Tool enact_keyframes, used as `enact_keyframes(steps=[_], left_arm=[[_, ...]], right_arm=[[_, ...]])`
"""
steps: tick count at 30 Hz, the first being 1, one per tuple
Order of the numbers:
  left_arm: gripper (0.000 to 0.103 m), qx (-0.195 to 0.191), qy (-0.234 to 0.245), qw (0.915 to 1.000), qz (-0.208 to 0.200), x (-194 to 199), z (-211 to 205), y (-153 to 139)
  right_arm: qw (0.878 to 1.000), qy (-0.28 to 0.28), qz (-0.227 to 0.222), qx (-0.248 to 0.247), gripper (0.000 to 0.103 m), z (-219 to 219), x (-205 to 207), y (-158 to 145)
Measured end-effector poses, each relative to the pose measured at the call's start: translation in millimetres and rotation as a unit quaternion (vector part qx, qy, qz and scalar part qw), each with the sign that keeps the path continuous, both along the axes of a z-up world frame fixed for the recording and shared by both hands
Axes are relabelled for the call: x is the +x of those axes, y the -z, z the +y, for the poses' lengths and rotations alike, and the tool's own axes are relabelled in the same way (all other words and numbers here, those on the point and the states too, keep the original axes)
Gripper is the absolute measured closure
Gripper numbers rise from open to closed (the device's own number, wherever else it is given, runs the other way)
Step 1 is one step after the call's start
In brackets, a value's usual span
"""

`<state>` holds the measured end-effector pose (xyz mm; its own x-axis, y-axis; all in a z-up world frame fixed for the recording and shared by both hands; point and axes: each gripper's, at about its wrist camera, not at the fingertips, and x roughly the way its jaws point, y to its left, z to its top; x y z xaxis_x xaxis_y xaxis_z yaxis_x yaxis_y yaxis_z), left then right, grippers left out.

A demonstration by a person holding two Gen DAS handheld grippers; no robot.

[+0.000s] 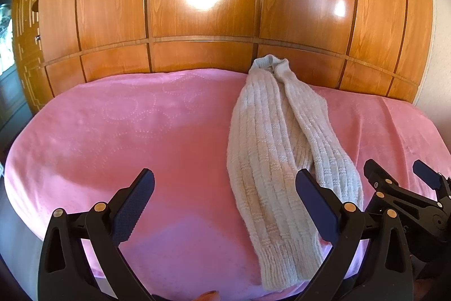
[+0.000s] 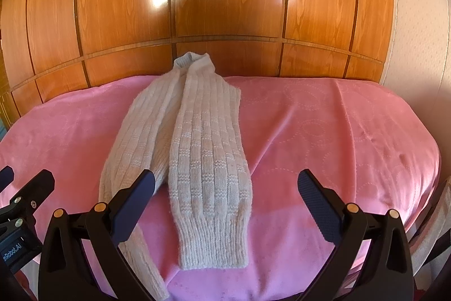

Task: Fold small clothes

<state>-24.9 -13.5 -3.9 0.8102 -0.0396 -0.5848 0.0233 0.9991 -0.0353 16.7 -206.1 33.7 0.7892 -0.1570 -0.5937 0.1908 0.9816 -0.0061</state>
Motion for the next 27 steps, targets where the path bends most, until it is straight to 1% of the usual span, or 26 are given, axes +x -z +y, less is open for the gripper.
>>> enact_keyframes(steps=[12, 15, 17, 18, 20, 22, 23, 25, 27], left_arm=[[0.004, -0.001, 0.004, 1.0000, 0.002, -0.3, -0.2, 0.6], [0.004, -0.005, 0.015, 0.9997, 0.017, 5.5, -1.2, 6.2], [0.004, -0.005, 0.028, 0.9989, 0.037, 11.5, -3.4, 14.6], [0.004, -0.010, 0.038, 0.9977, 0.056, 15.8, -4.8, 21.3], [0.004, -0.025, 0.063, 0.9939, 0.087, 21.4, -7.7, 32.3], [0.005, -0.028, 0.091, 0.9906, 0.098, 23.3, -14.7, 40.5], [0.005, -0.028, 0.106, 0.9886, 0.103, 24.1, -18.9, 43.8], [0.005, -0.024, 0.135, 0.9839, 0.114, 26.1, -29.8, 52.0], [0.005, 0.002, 0.151, 0.9802, 0.127, 30.2, -42.7, 64.8]], right_arm=[[1.000, 0.002, 0.000, 0.002, 0.002, -1.6, -1.3, 2.1], [1.000, -0.003, 0.010, 0.014, 0.002, -7.6, 1.5, 7.3], [1.000, -0.007, 0.021, 0.023, 0.002, -14.5, 3.9, 13.1], [0.999, -0.009, 0.029, 0.030, 0.002, -19.9, 5.1, 17.8], [0.997, -0.016, 0.048, 0.057, 0.004, -33.9, 8.4, 29.0], [0.994, -0.027, 0.067, 0.078, 0.019, -42.0, 12.4, 38.5], [0.993, -0.033, 0.078, 0.086, 0.020, -45.3, 15.3, 44.2], [0.989, -0.052, 0.098, 0.094, 0.023, -48.9, 24.0, 56.2], [0.985, -0.072, 0.117, 0.107, 0.023, -48.5, 35.5, 66.1]])
